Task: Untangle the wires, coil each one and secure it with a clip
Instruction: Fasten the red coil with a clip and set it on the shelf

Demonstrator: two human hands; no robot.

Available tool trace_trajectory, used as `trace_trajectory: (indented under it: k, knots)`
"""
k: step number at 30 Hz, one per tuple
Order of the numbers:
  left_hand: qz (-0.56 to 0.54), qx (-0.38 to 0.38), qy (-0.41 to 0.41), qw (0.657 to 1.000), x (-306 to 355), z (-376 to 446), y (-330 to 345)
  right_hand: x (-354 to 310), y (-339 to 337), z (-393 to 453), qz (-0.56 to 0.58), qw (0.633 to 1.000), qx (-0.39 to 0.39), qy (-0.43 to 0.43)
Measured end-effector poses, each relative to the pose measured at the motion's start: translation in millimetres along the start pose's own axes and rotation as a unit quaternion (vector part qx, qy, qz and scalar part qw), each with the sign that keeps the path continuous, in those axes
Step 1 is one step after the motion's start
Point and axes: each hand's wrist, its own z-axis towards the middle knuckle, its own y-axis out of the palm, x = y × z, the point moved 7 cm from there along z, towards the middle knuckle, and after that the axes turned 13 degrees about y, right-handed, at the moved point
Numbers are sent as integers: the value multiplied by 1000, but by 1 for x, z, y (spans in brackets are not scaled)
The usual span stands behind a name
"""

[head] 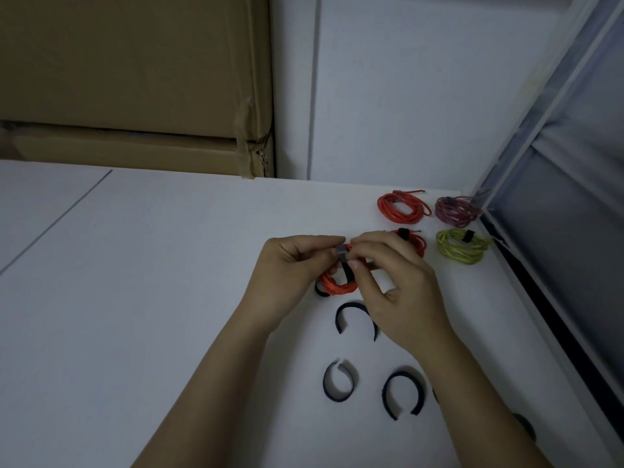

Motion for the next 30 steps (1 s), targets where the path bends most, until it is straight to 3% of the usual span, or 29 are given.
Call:
trace_trajectory:
  k: [7, 15, 23, 30]
  knots:
    - [19, -11, 23, 999, 3, 1, 0, -2, -1, 0, 1, 999, -45, -2]
    - [21, -1, 9, 1000, 0, 0, 1, -8, -1, -1, -47, 997, -13, -61]
    - [-53, -28, -71, 996, -8, -2, 2, 0, -2, 0, -12, 1000, -14, 0]
    - [-13, 1, -40, 999, -7, 1, 0, -3, -3, -1, -20, 999, -5, -28]
